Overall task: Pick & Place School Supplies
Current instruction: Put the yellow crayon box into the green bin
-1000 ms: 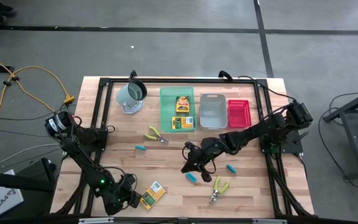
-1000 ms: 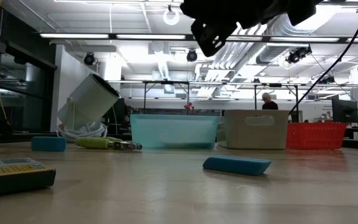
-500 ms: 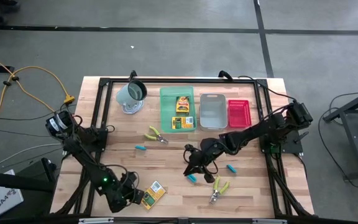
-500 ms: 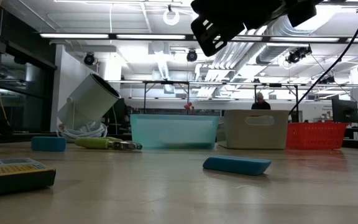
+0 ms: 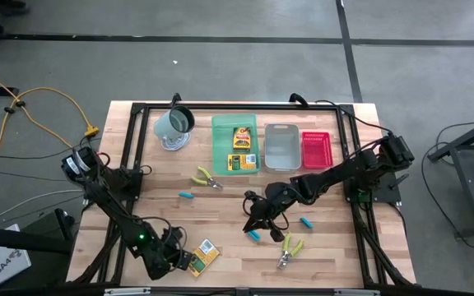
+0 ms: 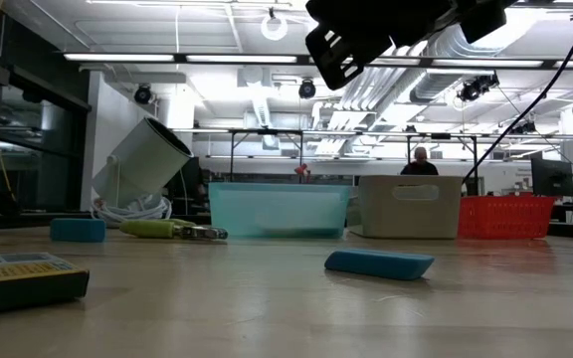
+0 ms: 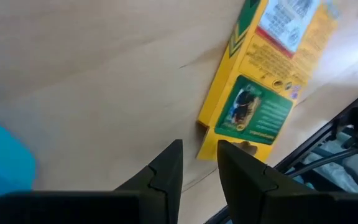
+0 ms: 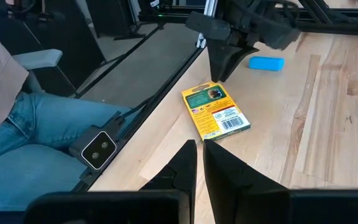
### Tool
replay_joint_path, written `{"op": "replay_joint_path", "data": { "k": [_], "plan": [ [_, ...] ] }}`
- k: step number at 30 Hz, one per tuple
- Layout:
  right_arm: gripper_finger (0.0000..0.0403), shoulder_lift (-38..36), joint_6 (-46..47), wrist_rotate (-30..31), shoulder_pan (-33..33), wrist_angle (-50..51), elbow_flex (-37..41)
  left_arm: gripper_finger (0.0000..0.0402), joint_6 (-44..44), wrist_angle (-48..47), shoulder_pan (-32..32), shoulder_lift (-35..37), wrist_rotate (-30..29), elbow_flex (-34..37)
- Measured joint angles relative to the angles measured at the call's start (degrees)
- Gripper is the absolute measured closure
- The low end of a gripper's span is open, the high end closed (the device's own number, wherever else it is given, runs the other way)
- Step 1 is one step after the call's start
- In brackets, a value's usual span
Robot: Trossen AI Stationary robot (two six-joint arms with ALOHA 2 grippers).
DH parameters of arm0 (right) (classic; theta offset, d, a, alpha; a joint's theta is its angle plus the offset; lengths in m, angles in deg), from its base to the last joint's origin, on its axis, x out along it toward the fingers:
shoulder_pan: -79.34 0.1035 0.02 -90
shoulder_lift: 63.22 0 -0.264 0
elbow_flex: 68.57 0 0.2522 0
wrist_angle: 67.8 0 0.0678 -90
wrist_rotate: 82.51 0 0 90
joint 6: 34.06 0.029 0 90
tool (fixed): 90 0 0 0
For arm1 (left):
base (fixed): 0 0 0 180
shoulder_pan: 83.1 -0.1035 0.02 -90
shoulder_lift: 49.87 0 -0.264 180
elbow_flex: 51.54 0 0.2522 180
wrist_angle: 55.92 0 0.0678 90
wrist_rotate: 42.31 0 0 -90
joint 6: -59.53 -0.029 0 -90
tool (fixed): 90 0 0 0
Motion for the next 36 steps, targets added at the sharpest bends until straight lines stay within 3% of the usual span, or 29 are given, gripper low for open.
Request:
{"op": "replay_joint_path", "data": {
  "k": [4,9,22,36],
  "plan": [
    [0.0382,0.0,0.0,0.0,0.0,0.1,0.0,0.0305,-0.4,4.2,0.0,-2.8,2.1,-0.1],
    [0.0382,0.0,0.0,0.0,0.0,-0.2,0.0,0.0305,-3.6,8.9,0.0,-4.1,-0.1,-0.1],
    [0.0382,0.0,0.1,0.1,0.5,-0.3,0.0,0.0307,-5.3,7.9,0.0,-4.2,-1.0,-0.1],
    [0.0382,0.0,0.2,0.0,0.4,-0.3,0.0,0.0397,-6.7,7.3,0.2,-4.3,-1.2,0.0]
  ]
}}
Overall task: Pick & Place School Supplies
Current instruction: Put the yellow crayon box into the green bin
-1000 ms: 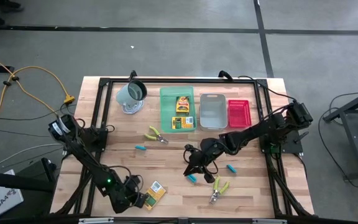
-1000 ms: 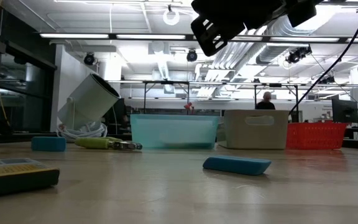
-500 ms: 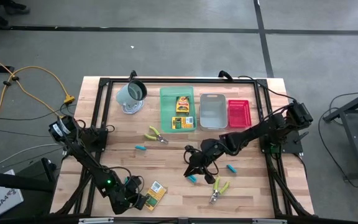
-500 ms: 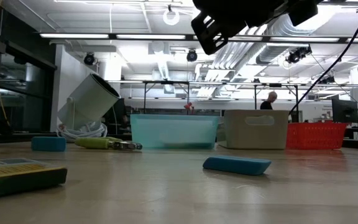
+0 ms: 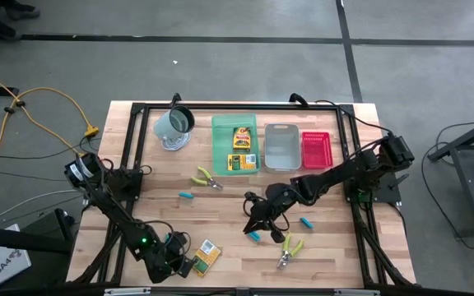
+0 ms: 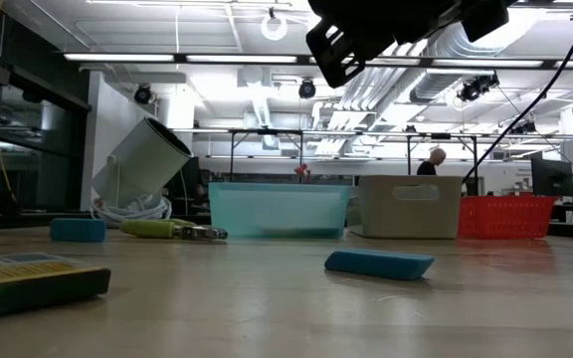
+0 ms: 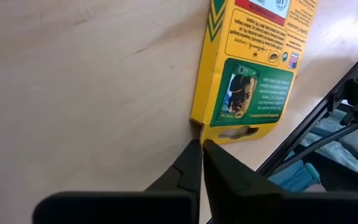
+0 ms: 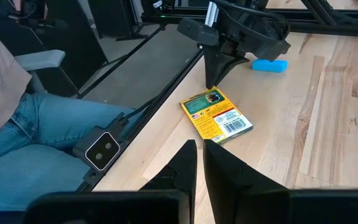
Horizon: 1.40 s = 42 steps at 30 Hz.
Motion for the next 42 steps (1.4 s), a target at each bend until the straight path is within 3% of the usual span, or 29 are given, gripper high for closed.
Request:
{"op": "replay_joint_path", "data": {
  "k": [13,22,32,42],
  "plan": [
    [0.0382,0.0,-0.1,0.0,0.0,0.0,0.0,0.0401,-3.3,2.8,0.7,-0.1,-1.3,0.2],
    [0.0382,0.0,-0.2,0.1,0.0,0.0,0.0,0.0401,-10.1,5.5,0.7,-0.1,-6.3,0.1],
    [0.0382,0.0,-0.2,0.2,0.0,0.0,0.0,0.0401,-11.5,5.9,0.7,0.3,-9.3,0.1],
    [0.0382,0.0,-0.2,0.6,0.0,-0.1,0.0,0.0401,-25.4,4.7,-1.6,2.4,-9.9,-3.0]
  ]
}}
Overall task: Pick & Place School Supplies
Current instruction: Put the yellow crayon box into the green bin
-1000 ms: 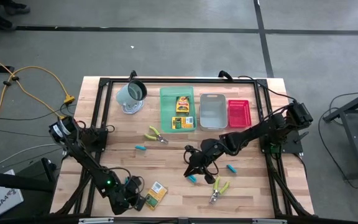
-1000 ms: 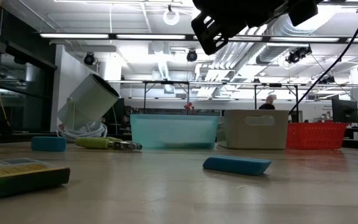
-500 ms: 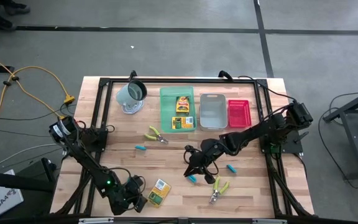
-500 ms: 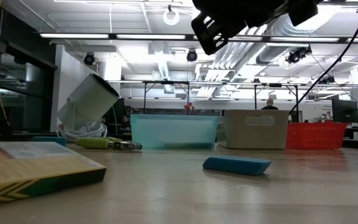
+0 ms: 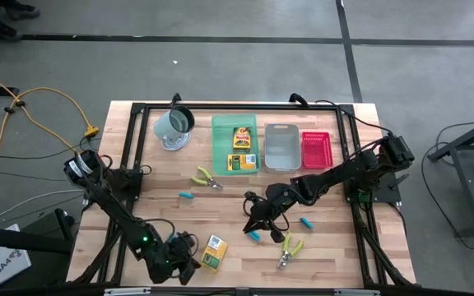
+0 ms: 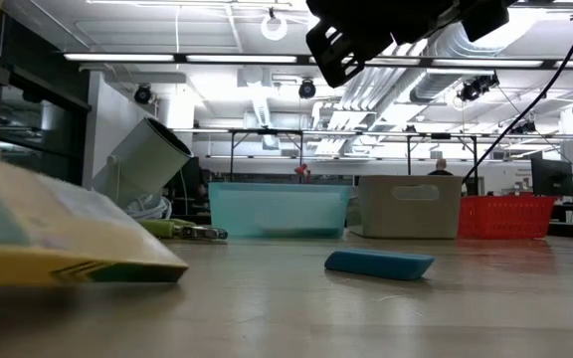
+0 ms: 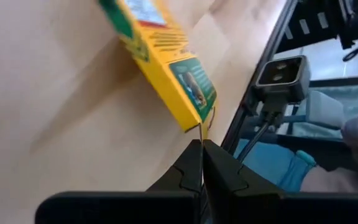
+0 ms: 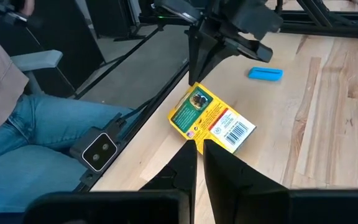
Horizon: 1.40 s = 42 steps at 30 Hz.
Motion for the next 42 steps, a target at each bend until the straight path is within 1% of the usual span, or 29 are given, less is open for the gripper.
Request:
{"op": "replay_joint_path", "data": {
  "k": [5,11,16,28,35,42],
  "plan": [
    [0.0382,0.0,-0.5,0.0,0.2,-0.1,0.0,0.0401,-5.6,-0.6,-2.5,0.4,0.1,-0.1],
    [0.0382,0.0,-3.5,0.3,1.8,-0.4,0.0,0.0401,-12.1,-1.3,-5.1,0.9,0.1,-0.1],
    [0.0382,-1.1,-7.6,4.6,4.6,0.0,0.1,0.0401,-16.5,-1.2,-7.1,2.0,-0.5,-0.1],
    [0.0382,-2.5,-9.2,16.3,10.0,2.2,0.1,0.0401,-32.7,-1.1,-10.0,9.9,-12.8,-0.2],
    [0.0382,-2.5,-9.2,16.6,11.3,2.3,0.1,0.0401,-43.5,-1.1,-15.1,13.4,-15.0,-0.2],
    [0.0382,-2.5,-9.2,16.6,11.5,2.3,0.1,0.0401,-52.8,-1.0,-23.3,14.1,-15.4,-0.2]
  ]
}}
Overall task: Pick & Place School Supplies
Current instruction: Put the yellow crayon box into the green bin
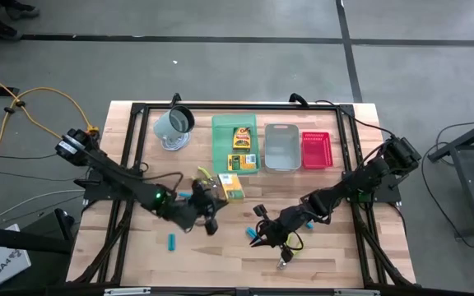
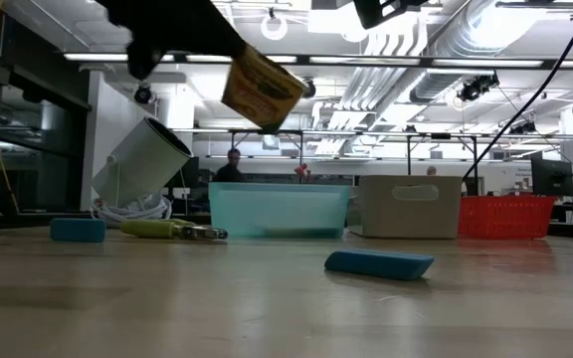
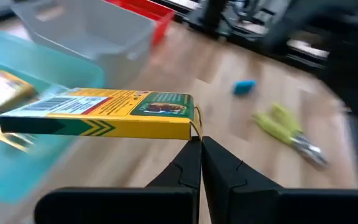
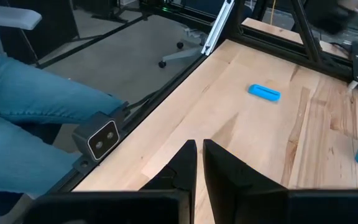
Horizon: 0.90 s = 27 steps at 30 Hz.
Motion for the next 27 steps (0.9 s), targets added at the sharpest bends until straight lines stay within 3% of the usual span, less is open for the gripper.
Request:
{"op": "replay_joint_path", "data": {
  "k": [8,19,27],
  "plan": [
    [0.0382,0.0,0.0,0.0,0.0,0.0,0.0,0.0401,-9.0,-0.1,-10.1,0.0,0.6,0.0],
    [0.0382,0.0,0.0,0.0,0.0,0.0,0.0,0.0401,-16.7,0.4,-23.8,0.0,15.1,0.0],
    [0.0382,0.0,0.1,0.0,0.0,0.0,0.0,0.0401,-23.6,1.0,-33.1,0.0,29.2,0.0]
  ]
}}
